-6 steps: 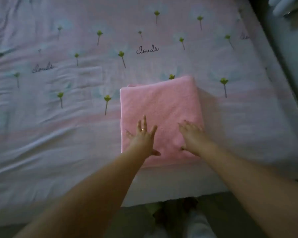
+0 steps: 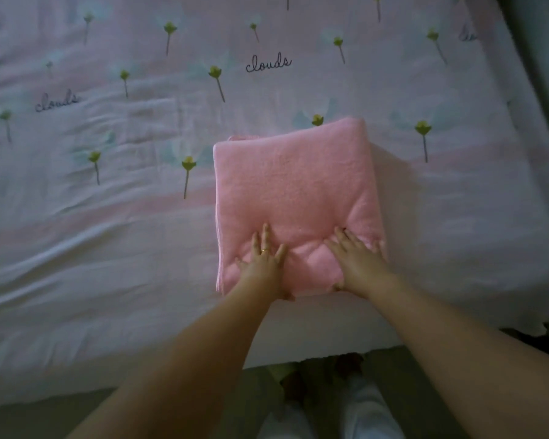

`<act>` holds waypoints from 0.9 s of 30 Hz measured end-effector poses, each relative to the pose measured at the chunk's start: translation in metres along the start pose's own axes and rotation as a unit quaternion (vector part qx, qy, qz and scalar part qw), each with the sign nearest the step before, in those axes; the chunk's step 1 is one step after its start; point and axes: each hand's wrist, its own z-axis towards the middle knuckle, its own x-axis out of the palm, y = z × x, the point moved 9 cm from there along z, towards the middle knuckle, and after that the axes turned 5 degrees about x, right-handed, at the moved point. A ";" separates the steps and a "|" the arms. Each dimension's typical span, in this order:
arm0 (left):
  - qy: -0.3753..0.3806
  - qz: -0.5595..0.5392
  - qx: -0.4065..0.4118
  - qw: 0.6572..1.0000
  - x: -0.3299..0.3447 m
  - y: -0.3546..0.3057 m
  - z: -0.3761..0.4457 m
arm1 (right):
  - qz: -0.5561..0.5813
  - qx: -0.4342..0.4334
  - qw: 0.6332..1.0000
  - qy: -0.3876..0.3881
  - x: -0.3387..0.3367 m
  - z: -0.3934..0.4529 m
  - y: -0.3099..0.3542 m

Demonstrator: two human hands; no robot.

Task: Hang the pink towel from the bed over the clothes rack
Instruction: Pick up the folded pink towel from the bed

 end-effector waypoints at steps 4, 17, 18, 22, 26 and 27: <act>0.041 0.040 -0.006 0.998 0.037 0.008 0.012 | -0.067 0.002 0.998 0.016 0.023 0.006 -0.007; -0.049 0.034 -0.070 0.996 0.044 0.010 0.034 | -0.061 -0.005 0.998 0.011 0.009 0.026 0.004; -0.049 0.029 -0.055 0.997 0.040 0.009 0.029 | -0.060 -0.008 0.998 0.032 0.003 0.024 0.005; -0.037 0.043 -0.017 0.998 0.002 0.008 0.002 | -0.063 -0.010 0.995 0.080 -0.033 0.007 0.015; -0.039 0.025 0.030 0.998 -0.044 0.005 -0.030 | -0.042 0.008 0.994 0.104 -0.066 -0.024 0.018; -0.036 0.014 0.031 0.999 -0.056 0.004 -0.039 | -0.040 0.009 0.994 0.102 -0.075 -0.033 0.019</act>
